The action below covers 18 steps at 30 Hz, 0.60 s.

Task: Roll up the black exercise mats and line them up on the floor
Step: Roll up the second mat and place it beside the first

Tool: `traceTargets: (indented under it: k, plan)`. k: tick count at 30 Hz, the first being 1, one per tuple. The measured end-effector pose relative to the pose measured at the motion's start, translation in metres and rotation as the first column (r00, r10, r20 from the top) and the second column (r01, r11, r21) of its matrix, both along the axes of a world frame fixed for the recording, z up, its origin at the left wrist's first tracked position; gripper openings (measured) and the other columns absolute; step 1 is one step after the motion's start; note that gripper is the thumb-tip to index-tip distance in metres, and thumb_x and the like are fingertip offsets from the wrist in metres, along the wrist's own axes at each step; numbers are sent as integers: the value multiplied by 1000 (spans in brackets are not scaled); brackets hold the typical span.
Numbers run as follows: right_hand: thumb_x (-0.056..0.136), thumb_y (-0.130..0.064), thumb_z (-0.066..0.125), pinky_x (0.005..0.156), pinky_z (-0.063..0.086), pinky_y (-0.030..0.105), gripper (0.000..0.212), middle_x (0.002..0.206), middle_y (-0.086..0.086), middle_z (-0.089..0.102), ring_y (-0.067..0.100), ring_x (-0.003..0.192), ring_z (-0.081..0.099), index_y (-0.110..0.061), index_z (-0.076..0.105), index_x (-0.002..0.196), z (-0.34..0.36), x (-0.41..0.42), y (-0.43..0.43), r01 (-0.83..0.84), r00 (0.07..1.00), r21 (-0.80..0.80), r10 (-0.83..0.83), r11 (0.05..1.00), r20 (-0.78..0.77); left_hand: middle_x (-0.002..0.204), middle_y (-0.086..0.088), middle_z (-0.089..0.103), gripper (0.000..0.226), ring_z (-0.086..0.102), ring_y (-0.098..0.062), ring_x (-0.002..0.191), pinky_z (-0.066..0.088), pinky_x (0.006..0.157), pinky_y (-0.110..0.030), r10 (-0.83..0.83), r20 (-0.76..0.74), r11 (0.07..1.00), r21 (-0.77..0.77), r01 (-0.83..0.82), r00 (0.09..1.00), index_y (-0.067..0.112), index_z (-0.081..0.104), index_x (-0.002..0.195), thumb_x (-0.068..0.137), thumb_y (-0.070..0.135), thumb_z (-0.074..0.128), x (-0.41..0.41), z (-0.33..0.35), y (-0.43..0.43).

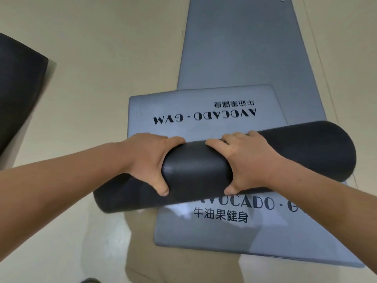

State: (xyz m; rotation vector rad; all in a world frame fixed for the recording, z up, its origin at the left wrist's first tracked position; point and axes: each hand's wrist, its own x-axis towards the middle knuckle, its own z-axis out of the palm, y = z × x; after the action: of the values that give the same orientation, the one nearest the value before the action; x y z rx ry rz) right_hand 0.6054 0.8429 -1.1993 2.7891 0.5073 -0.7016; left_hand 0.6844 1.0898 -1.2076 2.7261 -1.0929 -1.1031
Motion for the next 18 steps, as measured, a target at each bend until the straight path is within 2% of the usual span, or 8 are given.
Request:
traceTargets:
  k: [4, 6, 8, 10, 11, 13, 16, 18]
  plan:
    - [51, -86, 81, 94, 50, 45, 130, 128, -7, 58, 23, 115, 60, -44, 15, 154, 6, -9, 8, 61, 976, 56, -48, 997, -213, 132, 26, 58, 121, 59, -10, 123, 52, 105, -40, 64, -204, 998, 35, -58, 977, 60, 28, 151, 50, 67, 93, -9, 1, 18]
    - [49, -83, 86, 95, 49, 42, 128, 131, -10, 59, 22, 119, 61, -49, 20, 154, 11, 7, 7, 118, 953, 113, -80, 987, -293, 146, 25, 45, 126, 47, -10, 137, 48, 111, -42, 91, -187, 996, 34, -86, 978, 54, 21, 159, 55, 64, 91, -5, 4, 20]
    - [50, -78, 91, 102, 46, 41, 127, 143, -13, 57, 21, 129, 58, -53, 24, 155, 14, 29, 7, 168, 929, 146, -107, 975, -354, 156, 16, 35, 121, 39, -15, 142, 50, 107, -44, 56, 24, 998, -15, -56, 998, 45, 21, 163, 60, 65, 82, -7, 9, 20]
    - [48, -76, 94, 110, 41, 43, 130, 153, -15, 51, 20, 138, 52, -56, 25, 157, 17, 47, 5, 230, 911, 166, -152, 959, -383, 156, 4, 41, 107, 47, -26, 136, 55, 96, -47, 7, 314, 994, -108, 28, 949, 38, 30, 160, 65, 65, 71, -21, 12, 25]
    - [46, -77, 93, 112, 41, 44, 132, 155, -15, 50, 21, 140, 51, -55, 26, 157, 17, 53, 3, 252, 917, 173, -178, 952, -357, 151, -1, 48, 101, 53, -31, 129, 56, 90, -47, -2, 417, 987, -147, 69, 909, 36, 35, 156, 65, 66, 67, -31, 8, 30]
    - [44, -81, 90, 110, 44, 45, 130, 150, -16, 52, 19, 139, 52, -52, 31, 156, 20, 61, -2, 261, 951, 187, -219, 947, -221, 148, -7, 52, 106, 57, -36, 125, 56, 89, -51, -20, 471, 990, -114, 83, 882, 32, 33, 154, 62, 75, 64, -51, -1, 35]
    - [49, -87, 82, 105, 43, 43, 121, 139, -11, 54, 20, 132, 53, -42, 41, 153, 23, 62, -5, 220, 973, 187, -229, 957, 30, 165, -16, 28, 136, 37, -41, 147, 43, 108, -58, -53, 456, 998, 65, 26, 888, 22, 2, 164, 62, 87, 65, -61, -23, 32]
    - [61, -84, 79, 101, 43, 42, 107, 137, -7, 54, 22, 128, 54, -38, 44, 152, 28, 56, 2, 217, 962, 175, -241, 960, 128, 160, -17, 32, 142, 38, -40, 142, 43, 103, -57, -23, 495, 998, 59, -8, 868, 19, 4, 163, 56, 87, 66, -50, -31, 28]
